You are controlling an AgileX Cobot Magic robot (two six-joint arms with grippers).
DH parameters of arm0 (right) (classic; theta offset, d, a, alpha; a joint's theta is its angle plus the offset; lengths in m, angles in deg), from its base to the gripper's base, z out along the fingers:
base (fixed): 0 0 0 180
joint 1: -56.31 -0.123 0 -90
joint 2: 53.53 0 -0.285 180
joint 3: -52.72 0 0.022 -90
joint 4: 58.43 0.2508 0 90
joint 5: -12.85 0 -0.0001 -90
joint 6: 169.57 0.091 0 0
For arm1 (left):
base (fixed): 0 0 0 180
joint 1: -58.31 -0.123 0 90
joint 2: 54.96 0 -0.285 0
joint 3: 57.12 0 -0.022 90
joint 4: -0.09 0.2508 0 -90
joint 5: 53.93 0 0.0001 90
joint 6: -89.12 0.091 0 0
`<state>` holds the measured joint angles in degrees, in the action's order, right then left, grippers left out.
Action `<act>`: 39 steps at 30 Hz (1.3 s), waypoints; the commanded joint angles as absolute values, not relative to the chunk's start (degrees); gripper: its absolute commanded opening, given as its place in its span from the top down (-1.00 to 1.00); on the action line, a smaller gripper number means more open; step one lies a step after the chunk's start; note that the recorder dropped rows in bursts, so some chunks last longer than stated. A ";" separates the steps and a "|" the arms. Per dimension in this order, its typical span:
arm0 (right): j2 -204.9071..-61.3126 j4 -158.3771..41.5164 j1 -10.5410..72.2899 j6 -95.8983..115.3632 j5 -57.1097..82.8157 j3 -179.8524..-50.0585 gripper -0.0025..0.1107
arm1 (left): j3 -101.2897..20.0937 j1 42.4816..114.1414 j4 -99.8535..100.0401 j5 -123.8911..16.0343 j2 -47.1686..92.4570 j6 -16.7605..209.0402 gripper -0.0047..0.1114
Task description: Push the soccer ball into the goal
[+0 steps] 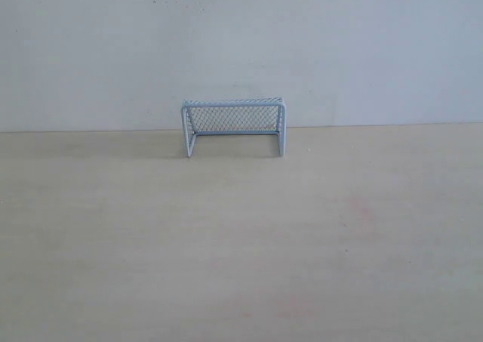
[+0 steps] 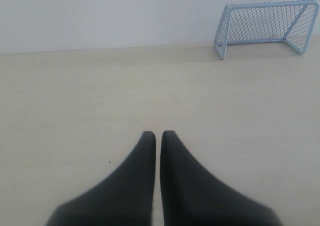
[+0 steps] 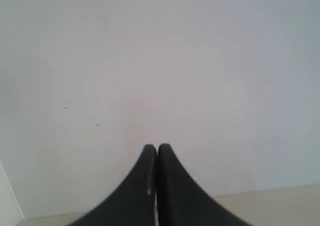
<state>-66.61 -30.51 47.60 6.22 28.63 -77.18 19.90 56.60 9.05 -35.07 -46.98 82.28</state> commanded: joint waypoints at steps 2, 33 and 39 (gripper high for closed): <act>-65.88 -30.49 47.78 5.33 13.47 -64.24 0.96 | 20.09 56.90 9.11 -35.98 -47.17 82.46 0.84; -65.44 -50.79 47.78 0.95 19.96 -50.06 0.96 | 20.09 56.90 9.11 -35.98 -47.17 82.46 0.84; -64.85 -50.79 47.78 2.85 21.81 -50.06 0.96 | 20.09 56.90 9.11 -35.98 -47.17 82.46 0.84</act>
<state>-65.03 -50.42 47.60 2.22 21.00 -50.03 19.90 56.60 9.05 -35.07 -46.98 82.28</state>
